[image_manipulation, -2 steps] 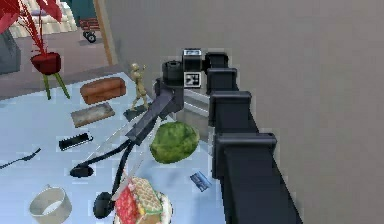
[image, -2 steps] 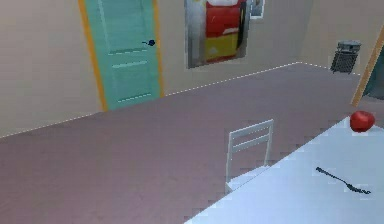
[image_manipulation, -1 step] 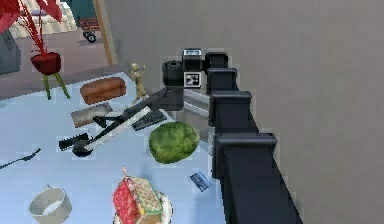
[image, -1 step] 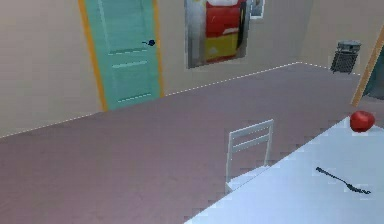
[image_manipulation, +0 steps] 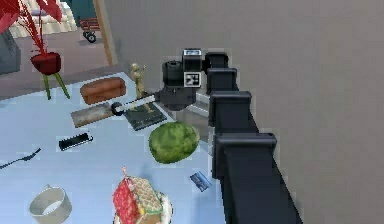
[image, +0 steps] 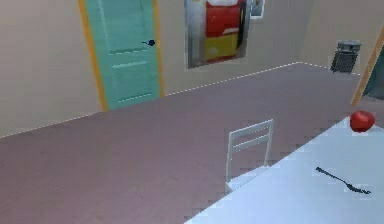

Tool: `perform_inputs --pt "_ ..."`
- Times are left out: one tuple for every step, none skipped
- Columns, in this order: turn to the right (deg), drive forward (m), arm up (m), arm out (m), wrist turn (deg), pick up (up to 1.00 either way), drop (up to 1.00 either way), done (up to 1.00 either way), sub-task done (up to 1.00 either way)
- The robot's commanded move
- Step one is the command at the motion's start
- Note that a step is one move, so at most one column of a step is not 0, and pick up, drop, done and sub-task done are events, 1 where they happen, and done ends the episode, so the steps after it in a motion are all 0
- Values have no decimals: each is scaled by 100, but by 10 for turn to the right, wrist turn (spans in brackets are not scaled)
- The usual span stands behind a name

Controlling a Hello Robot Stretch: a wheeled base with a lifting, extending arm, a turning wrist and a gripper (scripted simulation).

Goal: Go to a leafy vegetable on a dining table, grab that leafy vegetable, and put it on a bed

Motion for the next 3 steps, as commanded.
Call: perform_inputs --pt "0 0 0 0 270 0 0 0 0" --pt "0 0 -26 0 0 0 0 0 0" --pt "0 0 0 0 0 100 0 0 0"
